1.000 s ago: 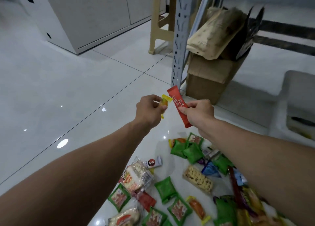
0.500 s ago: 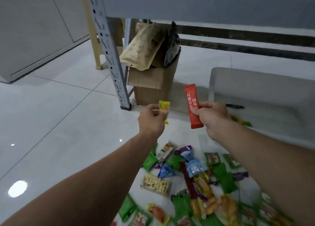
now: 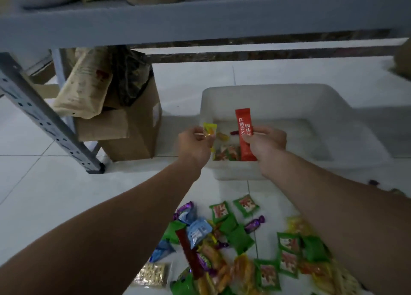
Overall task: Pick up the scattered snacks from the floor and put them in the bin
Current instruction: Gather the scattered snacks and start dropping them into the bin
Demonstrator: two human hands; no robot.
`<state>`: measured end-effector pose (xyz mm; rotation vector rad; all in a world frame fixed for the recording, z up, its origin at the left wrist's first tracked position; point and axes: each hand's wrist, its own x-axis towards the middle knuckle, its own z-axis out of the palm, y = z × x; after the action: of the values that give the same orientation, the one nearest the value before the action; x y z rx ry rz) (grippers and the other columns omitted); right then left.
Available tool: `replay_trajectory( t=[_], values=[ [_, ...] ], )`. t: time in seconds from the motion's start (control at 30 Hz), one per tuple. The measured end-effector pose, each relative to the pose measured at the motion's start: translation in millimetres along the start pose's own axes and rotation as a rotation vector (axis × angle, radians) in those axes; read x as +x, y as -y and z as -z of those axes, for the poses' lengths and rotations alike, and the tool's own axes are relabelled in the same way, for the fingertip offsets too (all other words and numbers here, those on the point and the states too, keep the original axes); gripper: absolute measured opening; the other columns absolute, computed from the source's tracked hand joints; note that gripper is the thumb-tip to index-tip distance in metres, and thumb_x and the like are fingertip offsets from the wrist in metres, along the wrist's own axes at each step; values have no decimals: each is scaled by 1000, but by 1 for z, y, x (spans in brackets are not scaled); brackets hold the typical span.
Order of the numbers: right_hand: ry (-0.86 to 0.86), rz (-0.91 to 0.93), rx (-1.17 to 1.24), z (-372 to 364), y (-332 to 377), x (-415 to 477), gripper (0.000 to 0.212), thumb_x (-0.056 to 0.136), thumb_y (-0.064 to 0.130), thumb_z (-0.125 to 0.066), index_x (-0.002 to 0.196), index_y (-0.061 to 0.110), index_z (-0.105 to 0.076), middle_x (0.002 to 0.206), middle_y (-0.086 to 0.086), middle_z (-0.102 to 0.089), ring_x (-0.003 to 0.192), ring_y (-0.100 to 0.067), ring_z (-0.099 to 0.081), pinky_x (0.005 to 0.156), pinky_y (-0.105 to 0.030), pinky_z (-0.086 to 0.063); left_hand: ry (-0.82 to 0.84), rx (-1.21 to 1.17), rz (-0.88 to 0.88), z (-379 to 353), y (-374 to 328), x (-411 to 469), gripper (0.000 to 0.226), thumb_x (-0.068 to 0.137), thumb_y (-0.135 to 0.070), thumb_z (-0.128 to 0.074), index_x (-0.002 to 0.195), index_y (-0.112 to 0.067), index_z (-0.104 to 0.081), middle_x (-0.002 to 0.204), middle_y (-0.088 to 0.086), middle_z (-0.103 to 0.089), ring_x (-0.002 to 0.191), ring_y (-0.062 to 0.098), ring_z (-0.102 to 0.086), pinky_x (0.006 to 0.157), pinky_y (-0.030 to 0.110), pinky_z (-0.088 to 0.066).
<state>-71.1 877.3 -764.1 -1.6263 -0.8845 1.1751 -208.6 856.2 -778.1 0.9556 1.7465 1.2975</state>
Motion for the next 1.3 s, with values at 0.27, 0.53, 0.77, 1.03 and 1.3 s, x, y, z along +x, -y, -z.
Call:
replay_trajectory(
  t=[0.27, 0.53, 0.77, 1.03, 1.3],
  values=[
    [-19, -71, 19, 0, -9, 45, 22, 81, 14, -76, 77, 24, -58, 71, 9, -56, 67, -8, -57, 64, -25, -48, 57, 212, -10, -49, 8, 40, 21, 84, -13, -70, 100, -16, -58, 83, 0, -61, 78, 18, -61, 67, 30, -53],
    [-76, -113, -54, -13, -26, 72, 19, 84, 9, -72, 87, 22, -58, 79, 3, -56, 69, -11, -56, 70, -27, -50, 92, 303, -5, -46, 23, 56, 25, 92, -10, -55, 116, -17, -56, 103, 6, -63, 86, 20, -63, 55, 20, -51],
    [-69, -20, -227, -19, -22, 74, 23, 85, 12, -70, 106, 17, -61, 110, -7, -64, 92, -21, -58, 80, -22, -44, 69, 294, -75, -28, 12, 52, 31, 93, -18, -58, 124, -20, -57, 121, 0, -61, 97, 14, -57, 83, 28, -51],
    [159, 314, -504, -51, -13, 17, 41, 89, 22, -62, 129, 19, -56, 117, 2, -60, 98, -13, -55, 80, -16, -38, -22, 331, -144, 48, 12, 37, 46, 93, -27, -56, 138, -22, -49, 134, 0, -56, 119, 18, -55, 105, 36, -42],
    [317, 518, -591, -123, -12, -56, 57, 87, 41, -65, 138, 20, -49, 140, -1, -51, 128, -21, -48, 107, -34, -39, -146, 341, -160, 168, 36, 1, 48, 93, -36, -55, 140, -26, -47, 138, -2, -54, 128, 18, -49, 107, 37, -41]
  ],
)
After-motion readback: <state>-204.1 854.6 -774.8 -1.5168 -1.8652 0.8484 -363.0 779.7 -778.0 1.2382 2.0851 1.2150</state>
